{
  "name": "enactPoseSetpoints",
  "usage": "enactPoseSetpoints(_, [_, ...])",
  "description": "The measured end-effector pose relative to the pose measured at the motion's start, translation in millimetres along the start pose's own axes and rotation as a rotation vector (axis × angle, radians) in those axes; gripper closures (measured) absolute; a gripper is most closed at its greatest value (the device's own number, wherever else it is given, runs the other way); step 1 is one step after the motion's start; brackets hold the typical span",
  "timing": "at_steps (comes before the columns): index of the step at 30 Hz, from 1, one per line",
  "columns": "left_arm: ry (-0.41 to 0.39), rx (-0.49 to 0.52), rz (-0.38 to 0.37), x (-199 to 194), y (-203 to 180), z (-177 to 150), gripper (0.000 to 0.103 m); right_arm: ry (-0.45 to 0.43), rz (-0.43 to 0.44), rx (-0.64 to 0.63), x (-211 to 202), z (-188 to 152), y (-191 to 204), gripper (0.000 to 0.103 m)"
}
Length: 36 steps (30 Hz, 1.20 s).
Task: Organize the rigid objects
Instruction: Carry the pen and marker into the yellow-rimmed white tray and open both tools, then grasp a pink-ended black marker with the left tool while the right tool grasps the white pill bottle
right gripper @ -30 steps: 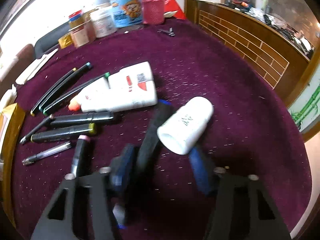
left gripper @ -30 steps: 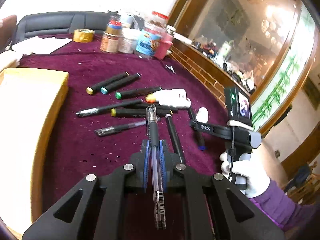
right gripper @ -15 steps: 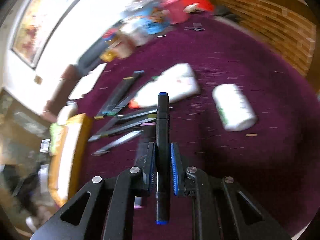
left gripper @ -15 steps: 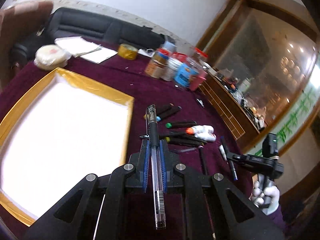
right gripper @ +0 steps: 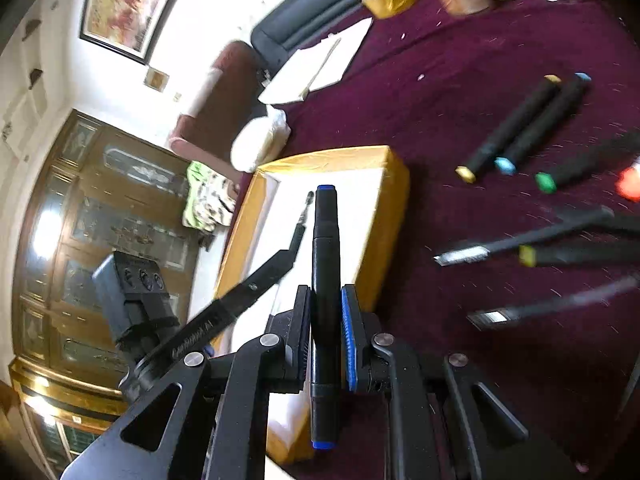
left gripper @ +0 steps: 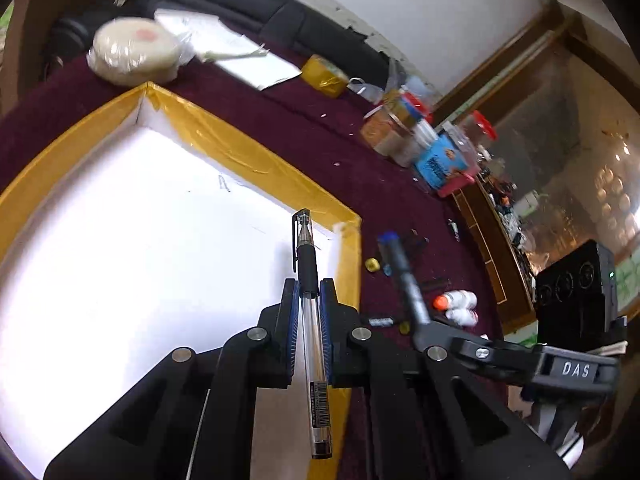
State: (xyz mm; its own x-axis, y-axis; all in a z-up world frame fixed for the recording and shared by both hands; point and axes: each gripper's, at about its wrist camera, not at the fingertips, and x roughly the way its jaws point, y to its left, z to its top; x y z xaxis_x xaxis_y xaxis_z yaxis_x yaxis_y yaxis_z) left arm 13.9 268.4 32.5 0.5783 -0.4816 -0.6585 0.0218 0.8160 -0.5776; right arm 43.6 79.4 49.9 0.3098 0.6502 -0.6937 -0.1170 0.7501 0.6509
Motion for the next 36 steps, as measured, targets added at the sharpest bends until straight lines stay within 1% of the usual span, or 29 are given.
enactPoseSetpoints(4, [0.011, -0.017, 0.008, 18, 7, 7, 0.095, 0.001, -0.085, 0.008, 28, 12, 7, 0.09])
enactPoseSetpoints(6, [0.0, -0.029, 0.018, 21, 10, 8, 0.095, 0.005, -0.108, 0.013, 35, 17, 6, 0.09])
enactPoseSetpoints(9, [-0.003, -0.051, 0.024, 24, 15, 5, 0.088, 0.012, -0.137, 0.021, 41, 25, 2, 0.089])
enactPoseSetpoints(11, [-0.011, -0.068, 0.024, 22, 20, 1, 0.077, 0.009, -0.137, 0.013, 37, 24, 3, 0.089])
enactPoseSetpoints(12, [-0.012, -0.087, 0.032, 22, 23, -2, 0.075, 0.003, -0.139, 0.006, 30, 23, 3, 0.088])
enactPoseSetpoints(14, [-0.018, -0.124, 0.03, 22, 28, -7, 0.075, -0.019, -0.148, -0.017, 17, 20, 5, 0.084])
enactPoseSetpoints(15, [-0.028, -0.151, 0.02, 19, 31, -11, 0.075, -0.031, -0.159, -0.026, 11, 21, 4, 0.076])
enactPoseSetpoints(16, [-0.038, -0.165, 0.016, 16, 33, -13, 0.074, -0.055, -0.173, -0.044, 2, 20, 3, 0.072])
enactPoseSetpoints(19, [-0.074, -0.186, 0.004, 6, 35, -22, 0.074, -0.142, -0.218, -0.11, -35, 12, -1, 0.072])
enactPoseSetpoints(20, [-0.086, -0.19, 0.002, 3, 35, -23, 0.073, -0.185, -0.241, -0.139, -49, 9, -1, 0.072])
enactPoseSetpoints(21, [-0.103, -0.189, 0.001, -1, 35, -23, 0.073, -0.263, -0.291, -0.19, -74, -1, -1, 0.07])
enactPoseSetpoints(23, [-0.129, -0.18, -0.016, -11, 30, -20, 0.073, -0.402, -0.382, -0.254, -113, -21, -7, 0.044])
enactPoseSetpoints(24, [-0.155, -0.155, -0.025, -22, 20, -19, 0.073, -0.447, -0.402, -0.258, -125, -26, -12, 0.017])
enactPoseSetpoints(25, [-0.172, -0.132, -0.031, -29, 11, -18, 0.072, -0.504, -0.413, -0.246, -143, -32, -26, 0.008])
enactPoseSetpoints(26, [-0.196, -0.089, -0.04, -38, -4, -18, 0.063, -0.529, -0.423, -0.203, -160, -37, -46, 0.008])
enactPoseSetpoints(27, [-0.217, -0.025, -0.045, -47, -27, -21, 0.046, -0.516, -0.428, -0.158, -164, -37, -60, 0.008])
enactPoseSetpoints(29, [-0.223, 0.053, -0.032, -52, -57, -27, 0.031, -0.476, -0.402, -0.067, -177, -37, -94, 0.009])
enactPoseSetpoints(30, [-0.211, 0.101, -0.032, -51, -75, -34, 0.031, -0.463, -0.394, -0.014, -183, -41, -114, 0.009])
enactPoseSetpoints(31, [-0.176, 0.15, -0.04, -44, -94, -42, 0.031, -0.456, -0.398, 0.025, -187, -45, -130, 0.01])
enactPoseSetpoints(34, [-0.053, 0.244, -0.044, -10, -137, -69, 0.031, -0.446, -0.391, 0.109, -197, -59, -170, 0.011])
enactPoseSetpoints(36, [0.023, 0.309, -0.035, 16, -162, -92, 0.031, -0.451, -0.393, 0.138, -207, -73, -189, 0.011])
